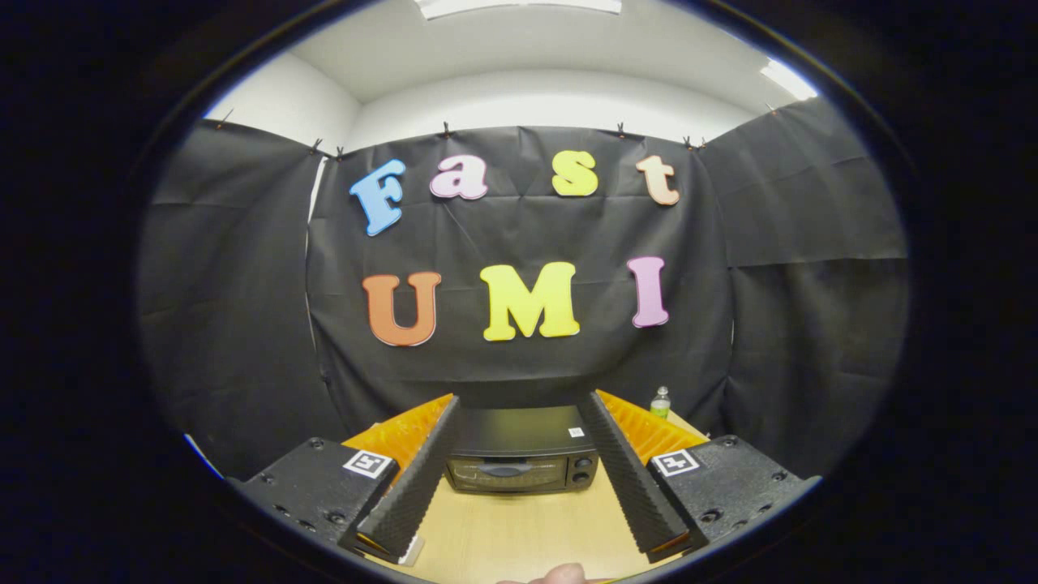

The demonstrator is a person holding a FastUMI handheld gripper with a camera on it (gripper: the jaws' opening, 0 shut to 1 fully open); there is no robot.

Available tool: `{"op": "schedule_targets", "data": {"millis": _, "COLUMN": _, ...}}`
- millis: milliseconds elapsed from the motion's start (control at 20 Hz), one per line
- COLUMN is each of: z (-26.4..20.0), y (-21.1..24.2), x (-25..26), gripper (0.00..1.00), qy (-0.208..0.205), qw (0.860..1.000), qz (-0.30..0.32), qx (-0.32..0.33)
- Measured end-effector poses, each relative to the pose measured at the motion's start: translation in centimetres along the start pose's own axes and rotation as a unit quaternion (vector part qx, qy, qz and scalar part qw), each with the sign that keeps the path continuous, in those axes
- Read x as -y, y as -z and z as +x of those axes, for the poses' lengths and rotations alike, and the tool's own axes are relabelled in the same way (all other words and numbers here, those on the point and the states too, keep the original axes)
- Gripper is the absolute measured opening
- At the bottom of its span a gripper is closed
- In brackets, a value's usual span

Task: Open the toaster oven, put the food inside, and close the toaster oven door.

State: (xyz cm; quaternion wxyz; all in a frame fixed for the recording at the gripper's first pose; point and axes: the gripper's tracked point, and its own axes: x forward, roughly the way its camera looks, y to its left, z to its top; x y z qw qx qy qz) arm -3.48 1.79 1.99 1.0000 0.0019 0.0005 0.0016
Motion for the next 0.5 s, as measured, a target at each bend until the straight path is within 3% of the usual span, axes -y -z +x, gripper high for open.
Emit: {"op": "schedule_targets", "data": {"millis": 500, "z": 0.2, "y": 0.3, "x": -0.08, "gripper": 1.0, "qy": 0.005, "qw": 1.0, "qz": -0.002, "qx": -0.01}}
